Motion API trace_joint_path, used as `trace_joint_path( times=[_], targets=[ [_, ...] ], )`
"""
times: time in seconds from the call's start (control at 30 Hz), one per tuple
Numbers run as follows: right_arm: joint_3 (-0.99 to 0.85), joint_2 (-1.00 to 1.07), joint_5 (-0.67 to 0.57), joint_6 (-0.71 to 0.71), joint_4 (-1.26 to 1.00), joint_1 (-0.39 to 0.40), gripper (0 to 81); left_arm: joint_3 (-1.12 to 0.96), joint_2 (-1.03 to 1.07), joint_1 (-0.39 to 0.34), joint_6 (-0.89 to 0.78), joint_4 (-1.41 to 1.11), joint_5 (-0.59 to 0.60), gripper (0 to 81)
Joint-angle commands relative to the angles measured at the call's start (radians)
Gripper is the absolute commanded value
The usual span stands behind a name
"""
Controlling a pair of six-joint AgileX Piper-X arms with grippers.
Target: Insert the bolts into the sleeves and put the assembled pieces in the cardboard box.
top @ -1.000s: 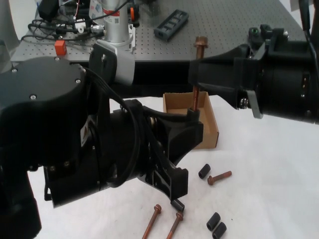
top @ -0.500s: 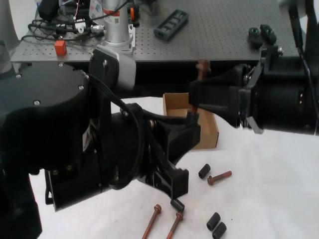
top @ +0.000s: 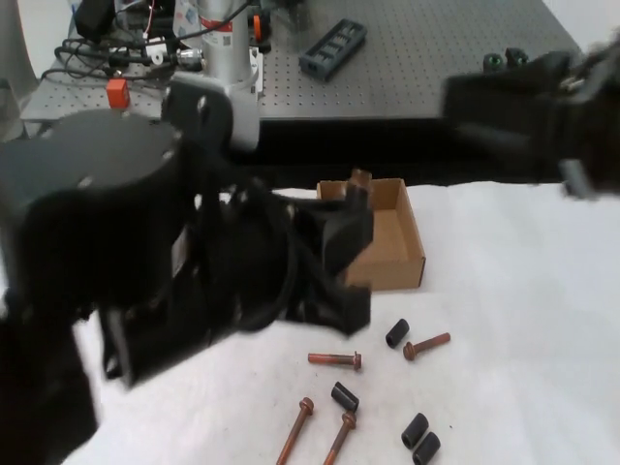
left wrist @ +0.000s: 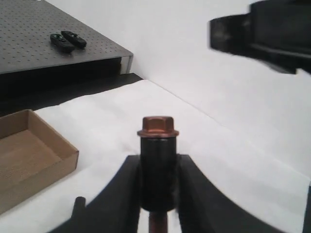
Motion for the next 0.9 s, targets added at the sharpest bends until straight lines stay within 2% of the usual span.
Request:
trace_joint_path(
  times=[0.0, 0.2, 0.33, 0.57, 0.7, 0.87],
  targets=[
    [-0.009, -0.068, 0.062, -0.060, 0.080, -0.090, 41.1, -0.061, 0.087, 0.027, -0.035, -0.015, -0.024, 0.6],
    [-0.009, -0.101, 0.096, -0.060, 0.236, -0.189, 41.1, -0.425, 0.484, 0.102, -0.080, 0.163, -0.024, 0.6],
    [-0.009, -0.101, 0.101, -0.057, 0.304, -0.212, 41.1, -0.777, 0.776, 0.116, -0.077, 0.415, -0.024, 0.6],
    [-0.007, -0.101, 0.103, -0.057, 0.322, -0.212, 41.1, -1.276, 1.162, 0.121, -0.034, 0.695, -0.024, 0.6],
    [-0.006, -0.101, 0.103, -0.057, 0.325, -0.212, 41.1, -1.426, 1.287, 0.123, -0.034, 0.792, -0.022, 0.6],
    [-0.006, -0.101, 0.103, -0.057, 0.325, -0.212, 41.1, -1.450, 1.337, 0.125, -0.037, 0.801, -0.005, 0.5]
  ],
)
